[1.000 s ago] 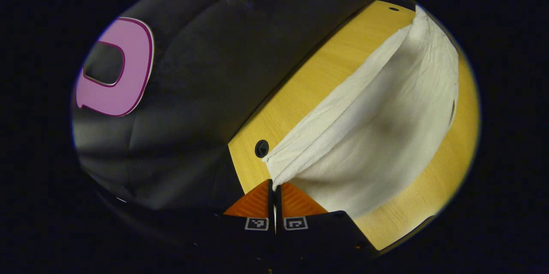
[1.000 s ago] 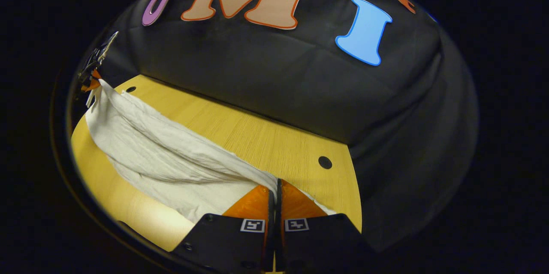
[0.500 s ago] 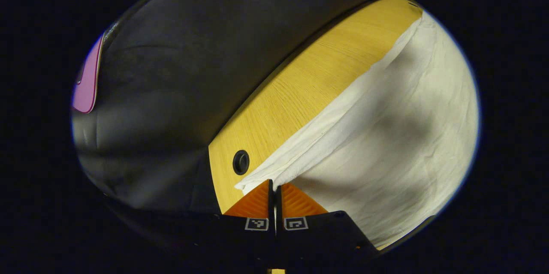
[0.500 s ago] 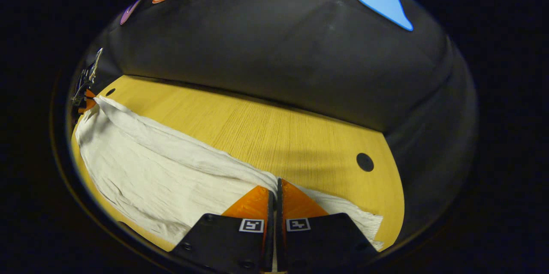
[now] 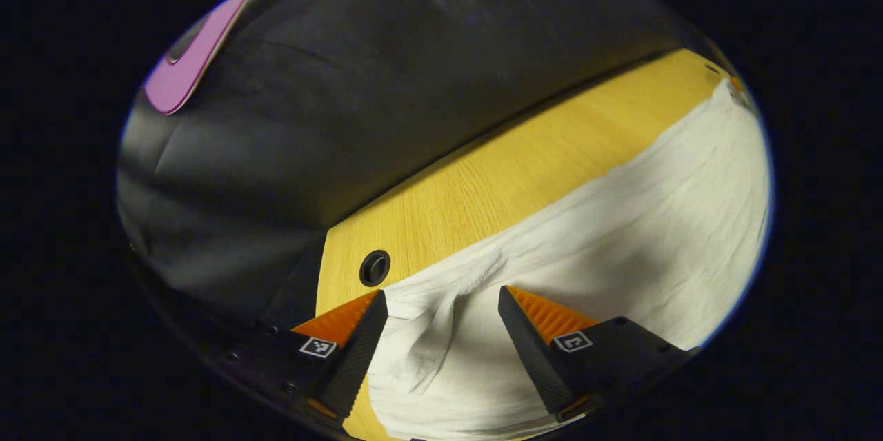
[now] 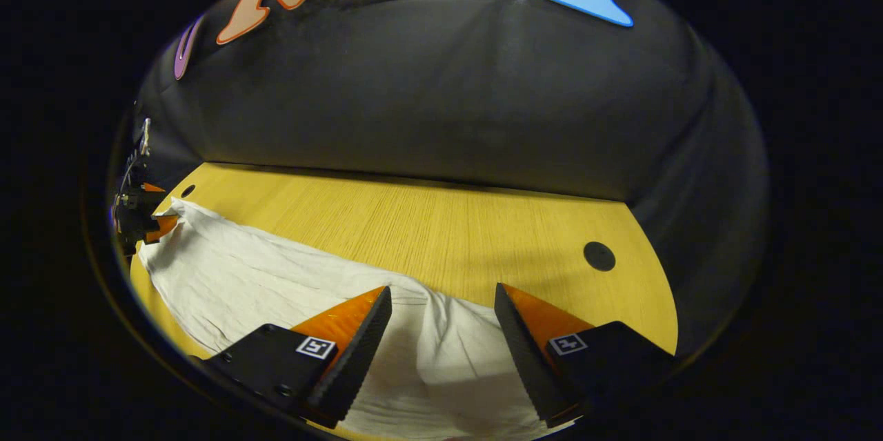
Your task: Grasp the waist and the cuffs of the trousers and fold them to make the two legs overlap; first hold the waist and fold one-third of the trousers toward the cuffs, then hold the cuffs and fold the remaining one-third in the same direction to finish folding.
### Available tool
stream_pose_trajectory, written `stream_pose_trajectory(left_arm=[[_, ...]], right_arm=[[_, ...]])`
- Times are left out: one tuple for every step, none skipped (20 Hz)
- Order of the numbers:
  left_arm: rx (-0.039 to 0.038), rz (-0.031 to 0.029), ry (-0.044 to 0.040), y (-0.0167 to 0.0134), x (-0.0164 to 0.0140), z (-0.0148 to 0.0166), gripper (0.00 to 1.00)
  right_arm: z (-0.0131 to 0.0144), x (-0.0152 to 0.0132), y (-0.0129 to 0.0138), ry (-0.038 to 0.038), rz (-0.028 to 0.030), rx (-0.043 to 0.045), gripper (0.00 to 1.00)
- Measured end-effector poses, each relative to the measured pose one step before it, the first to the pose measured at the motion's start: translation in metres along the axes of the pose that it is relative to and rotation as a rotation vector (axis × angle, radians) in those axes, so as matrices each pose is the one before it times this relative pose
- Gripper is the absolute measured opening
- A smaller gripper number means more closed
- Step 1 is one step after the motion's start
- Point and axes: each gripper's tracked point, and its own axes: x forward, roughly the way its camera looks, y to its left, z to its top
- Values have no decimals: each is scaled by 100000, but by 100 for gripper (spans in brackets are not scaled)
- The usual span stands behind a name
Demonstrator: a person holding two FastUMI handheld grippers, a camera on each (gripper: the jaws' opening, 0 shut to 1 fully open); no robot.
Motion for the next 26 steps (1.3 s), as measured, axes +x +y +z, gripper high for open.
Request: stream_pose_trajectory(left_arm=[[-5382,-612,-2318,105,-1263,662,96],[-4942,-146,-2362,12,-1282,754,96],[-4831,275,-2714,-48,-1267,612,96],[-4597,320,-2614,114,-1612,890,96],[-5828,-45,-3460,37,-1741,948,96],[-3870,-197,-1957,6,-1642,536,96],[-3923,528,-1675,-51,-1599,454,96],[-4556,383,-860,60,-1848,562,96],[-2823,466,-1987,-63,-1852,476,96],[-1748,1108,-1136,116,-1504,276,96],[-371,2789,-504,361,-1969,-27,97],[18,1513,-348,318,-1191,94,97],[-135,1199,-111,122,-1068,-72,97],[-194,757,50,-103,-1061,-241,97],[-138,595,253,-164,-1069,-283,97],[-715,814,743,-200,-910,-448,97],[-938,179,685,-288,-826,-448,97],[-1292,256,-261,-387,-562,-246,97],[-1509,326,271,-167,-593,-284,97],[-1168,458,802,-220,-348,-594,97],[-211,549,544,-54,-371,-239,97],[858,796,11,116,108,127,97],[762,905,-336,97,134,284,97],[439,506,-1141,-226,-47,314,97],[160,250,-979,-77,-141,283,97],[273,284,-154,-2,-228,73,97]], right_arm=[[535,-837,-684,-1742,-726,67,99],[645,-1349,-930,-1788,-959,170,98],[556,-1303,-1193,-1723,-1369,526,98],[372,-1425,-1487,-1287,-1832,1064,98],[337,-1863,-2149,-1533,-2562,1877,99],[43,-1394,-1821,-206,-2542,1549,99],[-503,-1868,-2676,290,-3713,1500,98],[-348,-1145,-2045,274,-2928,1324,98],[-527,-1048,-1785,523,-2491,1484,98],[-795,-962,-1874,753,-2725,1381,98],[-1531,-880,-2116,2036,-3117,1625,98],[-1299,-398,-1329,1993,-1909,1471,98],[-1546,-206,-1224,2384,-2050,1923,99],[-1356,79,-939,2425,-1490,2122,98],[-1564,470,-648,2412,-949,2016,98],[-1218,294,-538,2101,-437,1546,98],[-1010,551,-391,2148,-100,1257,99],[-796,629,91,1766,404,1295,99],[-664,617,33,1447,539,1441,98],[-465,587,49,1038,673,1510,98],[-332,476,-41,988,1030,1474,99],[-227,548,105,985,916,1319,99],[-229,670,246,745,1013,1364,99],[-153,718,391,563,1278,1597,99],[-259,960,684,300,1906,2164,98],[19,359,542,-102,2305,2911,99]])
